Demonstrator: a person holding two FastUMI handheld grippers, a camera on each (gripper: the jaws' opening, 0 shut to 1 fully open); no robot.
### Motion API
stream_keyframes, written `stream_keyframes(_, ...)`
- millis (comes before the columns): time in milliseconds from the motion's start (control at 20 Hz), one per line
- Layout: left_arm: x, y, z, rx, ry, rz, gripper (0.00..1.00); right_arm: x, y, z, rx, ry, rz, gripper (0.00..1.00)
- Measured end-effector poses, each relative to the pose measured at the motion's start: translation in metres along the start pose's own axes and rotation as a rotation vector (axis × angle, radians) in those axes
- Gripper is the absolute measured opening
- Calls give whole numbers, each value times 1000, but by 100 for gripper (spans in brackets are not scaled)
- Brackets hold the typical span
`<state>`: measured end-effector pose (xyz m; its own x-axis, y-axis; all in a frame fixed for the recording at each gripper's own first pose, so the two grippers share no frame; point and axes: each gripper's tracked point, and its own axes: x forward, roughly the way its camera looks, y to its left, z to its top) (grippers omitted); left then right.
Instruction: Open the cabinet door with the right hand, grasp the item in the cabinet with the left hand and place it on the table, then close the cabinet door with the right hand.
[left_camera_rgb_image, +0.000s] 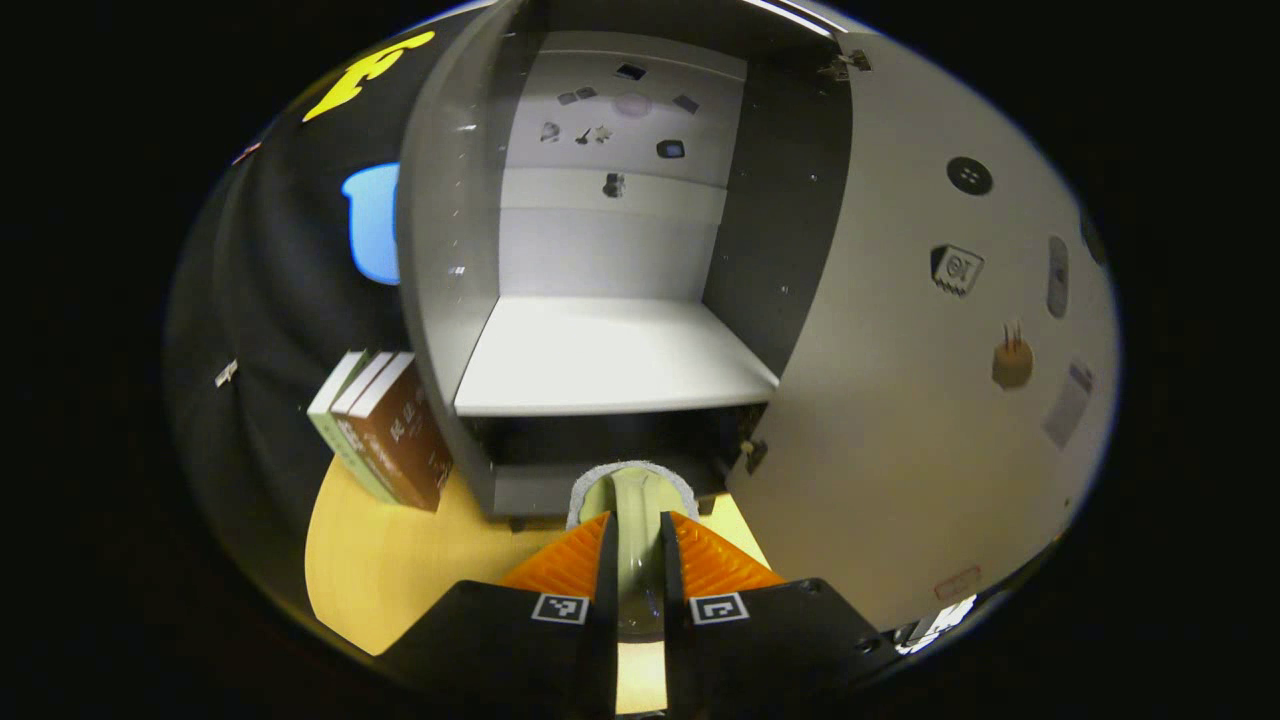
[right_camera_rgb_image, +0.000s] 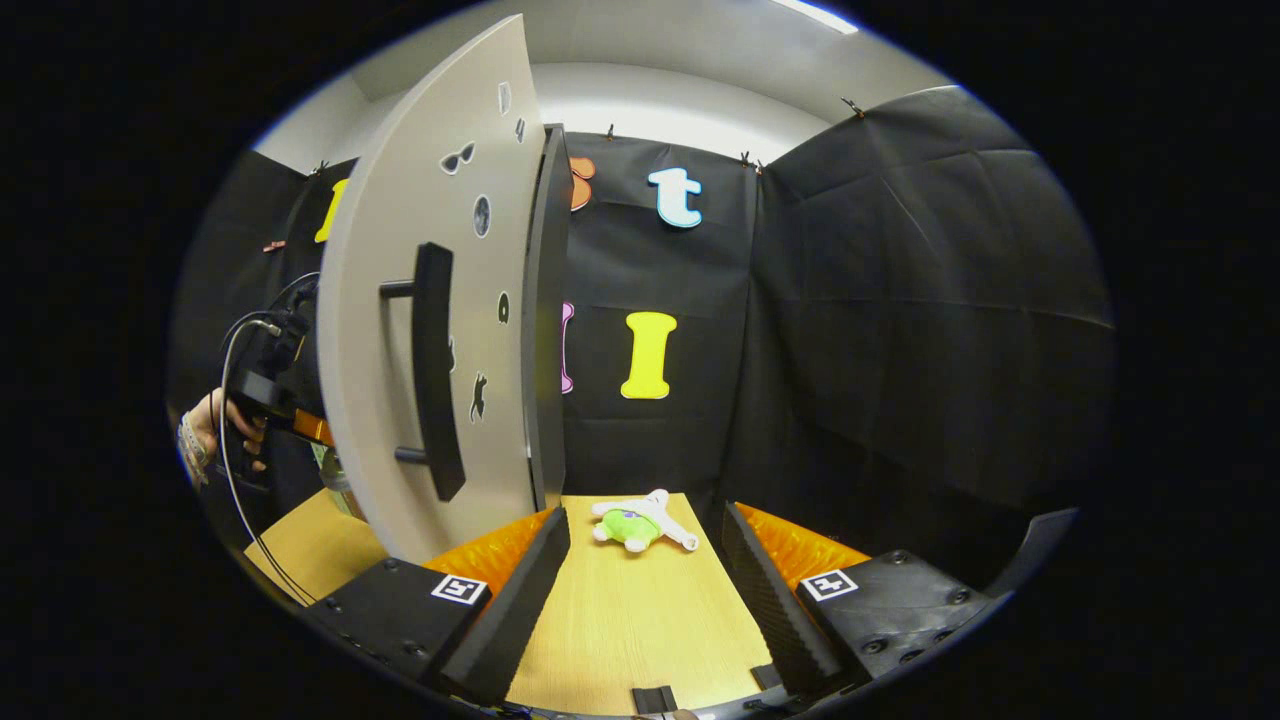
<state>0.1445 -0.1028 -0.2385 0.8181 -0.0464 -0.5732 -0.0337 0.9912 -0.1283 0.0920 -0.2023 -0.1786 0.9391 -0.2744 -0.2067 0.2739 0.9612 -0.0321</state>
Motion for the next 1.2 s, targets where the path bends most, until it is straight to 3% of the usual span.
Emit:
stream_keyframes(250,-29,0,-63,-10,30,14,23,-49,15,-6,1,3,26,98)
stream_keyframes(450,-19,-8,-120,-17,67,9,23,-66,12,-8,32,7,13,98)
stream_keyframes(750,39,-26,-205,-59,132,-15,23,-43,5,-21,50,36,27,98)
stream_keyframes(1200,104,-20,-275,-67,140,61,23,-12,-13,-56,38,98,55,98)
